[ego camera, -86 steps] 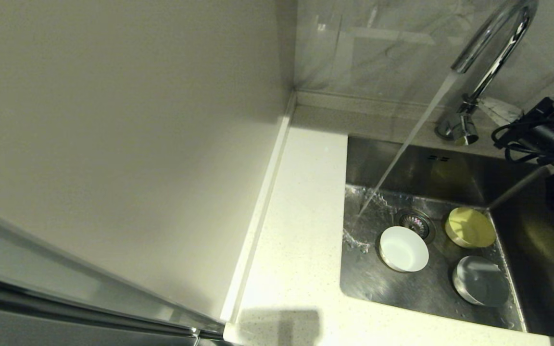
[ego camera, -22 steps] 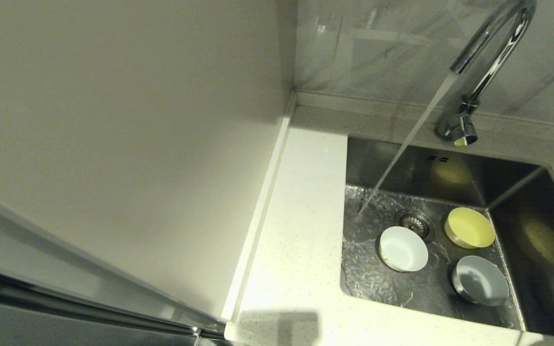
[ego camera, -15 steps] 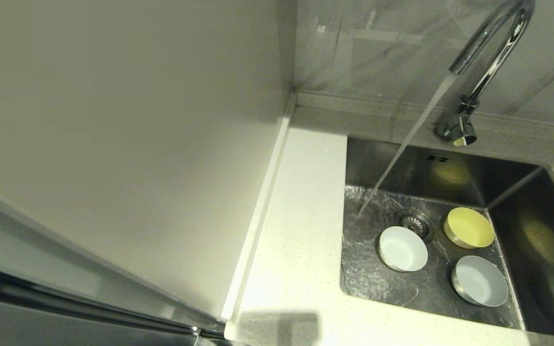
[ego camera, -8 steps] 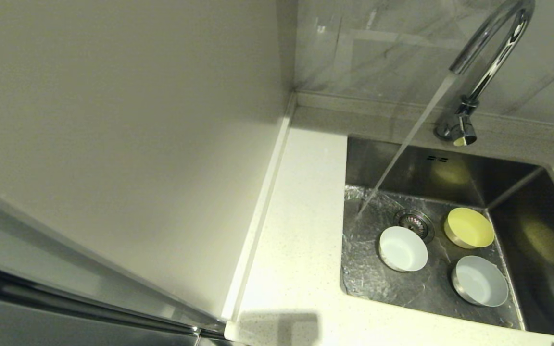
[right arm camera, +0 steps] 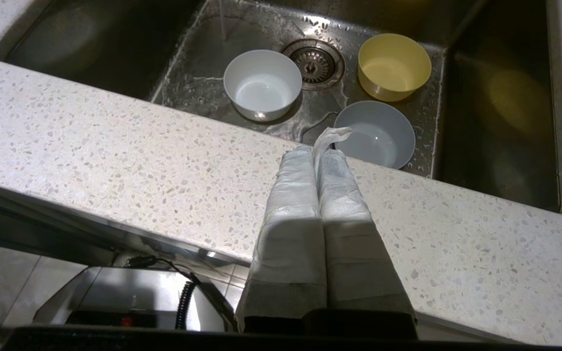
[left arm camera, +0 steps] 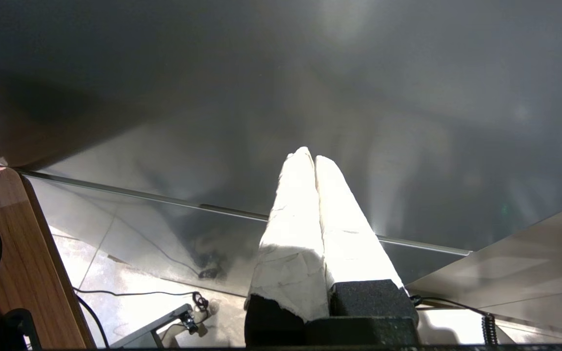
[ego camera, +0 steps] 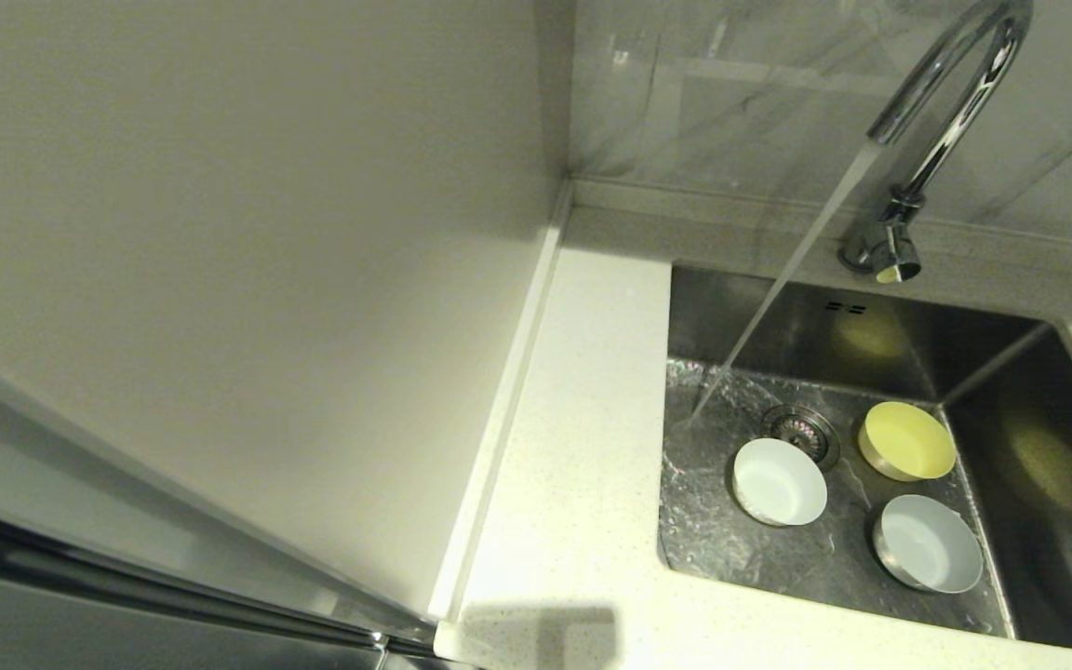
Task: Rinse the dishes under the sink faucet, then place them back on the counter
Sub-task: Wait for the water to rinse the bowl
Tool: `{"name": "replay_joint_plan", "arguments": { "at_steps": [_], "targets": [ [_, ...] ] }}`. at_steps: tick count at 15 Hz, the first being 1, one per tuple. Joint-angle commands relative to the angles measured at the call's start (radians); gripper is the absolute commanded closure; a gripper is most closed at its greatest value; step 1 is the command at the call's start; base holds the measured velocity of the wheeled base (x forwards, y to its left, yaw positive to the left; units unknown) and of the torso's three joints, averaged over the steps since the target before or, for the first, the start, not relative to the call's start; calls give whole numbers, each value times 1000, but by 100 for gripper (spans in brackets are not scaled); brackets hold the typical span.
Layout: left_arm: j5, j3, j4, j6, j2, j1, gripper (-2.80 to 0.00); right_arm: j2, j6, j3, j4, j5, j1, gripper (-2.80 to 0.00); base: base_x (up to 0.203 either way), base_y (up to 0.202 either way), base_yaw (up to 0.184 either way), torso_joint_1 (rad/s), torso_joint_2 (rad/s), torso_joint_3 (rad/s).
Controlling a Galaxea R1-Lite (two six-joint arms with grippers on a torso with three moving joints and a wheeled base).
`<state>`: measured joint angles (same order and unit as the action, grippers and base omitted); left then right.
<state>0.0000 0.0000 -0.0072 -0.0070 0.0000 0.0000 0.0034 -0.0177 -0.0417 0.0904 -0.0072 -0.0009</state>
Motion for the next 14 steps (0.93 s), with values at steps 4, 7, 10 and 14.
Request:
{"name": "replay_joint_plan", "arguments": {
  "at_steps": [4,7,10,14],
  "targets": [
    [0,3,0,-1,0,0,0,-5,30,3,-5,-4,-1,0,0,0,0,0,0,0],
    [0,3,0,-1,0,0,0,-5,30,3,-5,-4,1,0,0,0,0,0,0,0],
    [0,3,0,-1,0,0,0,-5,30,4,-10,-4,1,0,0,0,0,0,0,0],
    [0,3,0,-1,0,0,0,-5,33,42,-103,-4,1,0,0,0,0,0,0,0]
  ]
}}
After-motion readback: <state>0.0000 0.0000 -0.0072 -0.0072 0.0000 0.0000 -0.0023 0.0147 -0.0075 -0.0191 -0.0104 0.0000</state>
